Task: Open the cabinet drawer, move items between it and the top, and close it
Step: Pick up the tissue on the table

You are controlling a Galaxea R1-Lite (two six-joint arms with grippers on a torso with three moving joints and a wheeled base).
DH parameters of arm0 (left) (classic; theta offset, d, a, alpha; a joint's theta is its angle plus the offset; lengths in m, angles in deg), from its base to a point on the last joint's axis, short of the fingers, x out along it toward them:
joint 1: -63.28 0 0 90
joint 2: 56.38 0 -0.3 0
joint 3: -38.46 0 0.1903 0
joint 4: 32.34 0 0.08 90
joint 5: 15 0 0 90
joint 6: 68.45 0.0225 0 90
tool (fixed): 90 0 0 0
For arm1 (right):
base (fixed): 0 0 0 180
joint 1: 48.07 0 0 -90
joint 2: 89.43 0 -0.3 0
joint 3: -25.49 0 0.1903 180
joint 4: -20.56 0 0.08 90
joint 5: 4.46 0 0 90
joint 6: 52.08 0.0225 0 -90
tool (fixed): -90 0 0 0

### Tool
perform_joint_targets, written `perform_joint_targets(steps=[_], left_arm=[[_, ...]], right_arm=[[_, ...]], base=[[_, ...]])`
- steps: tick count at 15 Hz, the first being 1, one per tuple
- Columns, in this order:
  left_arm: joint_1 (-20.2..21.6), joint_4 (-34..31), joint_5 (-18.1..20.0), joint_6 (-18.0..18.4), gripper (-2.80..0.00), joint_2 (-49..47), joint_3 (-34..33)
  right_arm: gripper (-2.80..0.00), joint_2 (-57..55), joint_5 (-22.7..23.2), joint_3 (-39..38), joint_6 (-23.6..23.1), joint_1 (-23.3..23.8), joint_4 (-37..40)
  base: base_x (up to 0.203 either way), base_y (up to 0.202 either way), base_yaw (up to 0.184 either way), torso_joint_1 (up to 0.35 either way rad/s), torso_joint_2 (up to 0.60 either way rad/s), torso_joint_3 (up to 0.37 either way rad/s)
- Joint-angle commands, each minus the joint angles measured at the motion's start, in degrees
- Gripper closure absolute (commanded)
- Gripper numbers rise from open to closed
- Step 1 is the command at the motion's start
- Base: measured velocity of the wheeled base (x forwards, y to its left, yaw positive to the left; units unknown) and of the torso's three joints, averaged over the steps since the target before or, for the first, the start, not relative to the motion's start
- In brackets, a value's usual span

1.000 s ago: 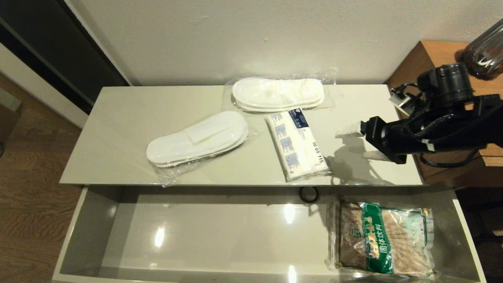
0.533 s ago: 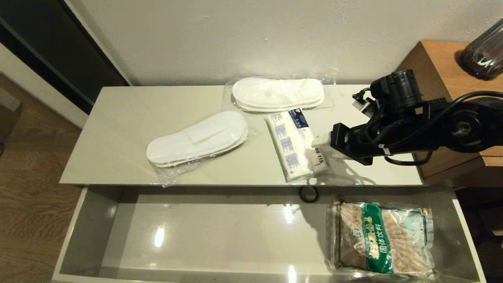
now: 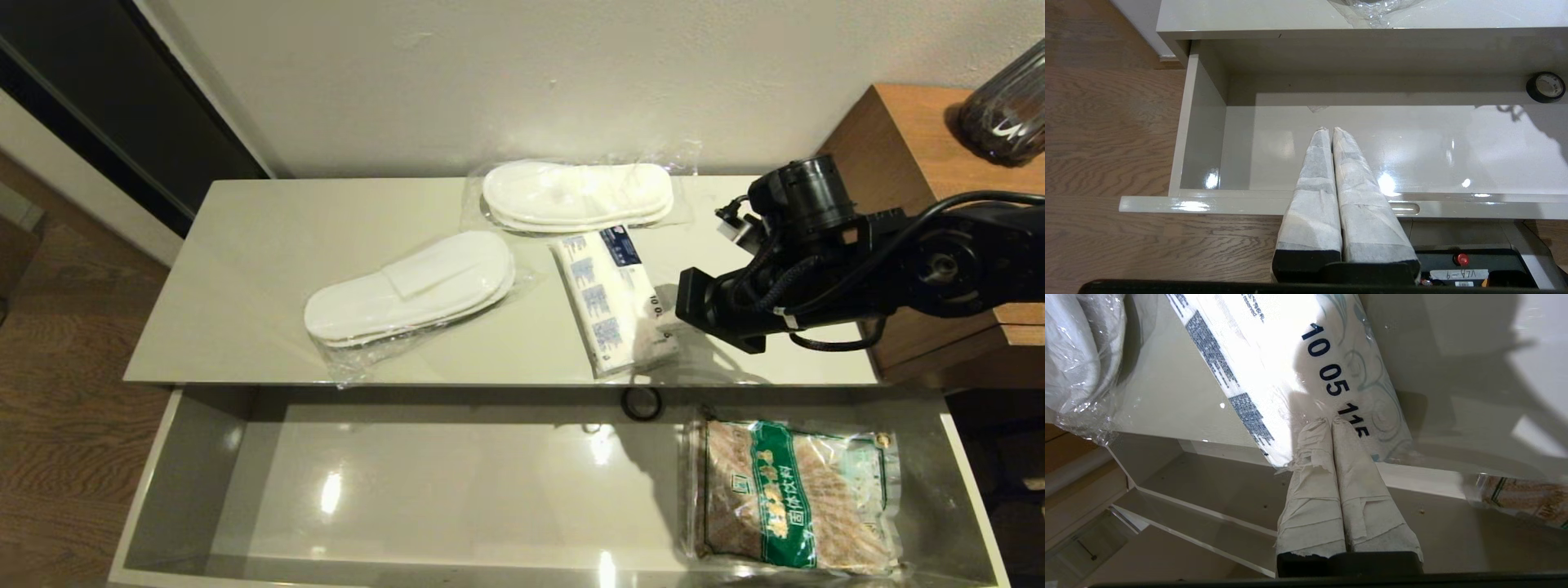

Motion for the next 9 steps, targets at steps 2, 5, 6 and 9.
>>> perform_joint_targets(steps=[2, 5, 6, 9], left_arm=[[0.0, 0.0, 0.0, 0.0, 0.0, 0.0, 0.1], [0.0, 0.0, 0.0, 0.0, 0.0, 0.0, 0.1], [0.0, 0.0, 0.0, 0.0, 0.0, 0.0, 0.1], [0.0, 0.0, 0.0, 0.0, 0.0, 0.0, 0.1]], right_arm=[[-2.8, 0.3, -1.0, -0.1, 0.1, 0.0, 0.2], [-2.8, 0.1, -1.3, 0.0, 0.0, 0.0, -0.4], [-2.8, -0.4, -1.3, 0.1, 0.0, 0.0, -0.5], [-2.8, -3.1, -1.3, 0.9, 0.1, 0.0, -0.6]], base=[[0.0, 0.0, 0.0, 0.0, 0.0, 0.0], [0.0, 0.0, 0.0, 0.0, 0.0, 0.0], [0.0, 0.0, 0.0, 0.0, 0.0, 0.0], [0.0, 0.0, 0.0, 0.0, 0.0, 0.0]])
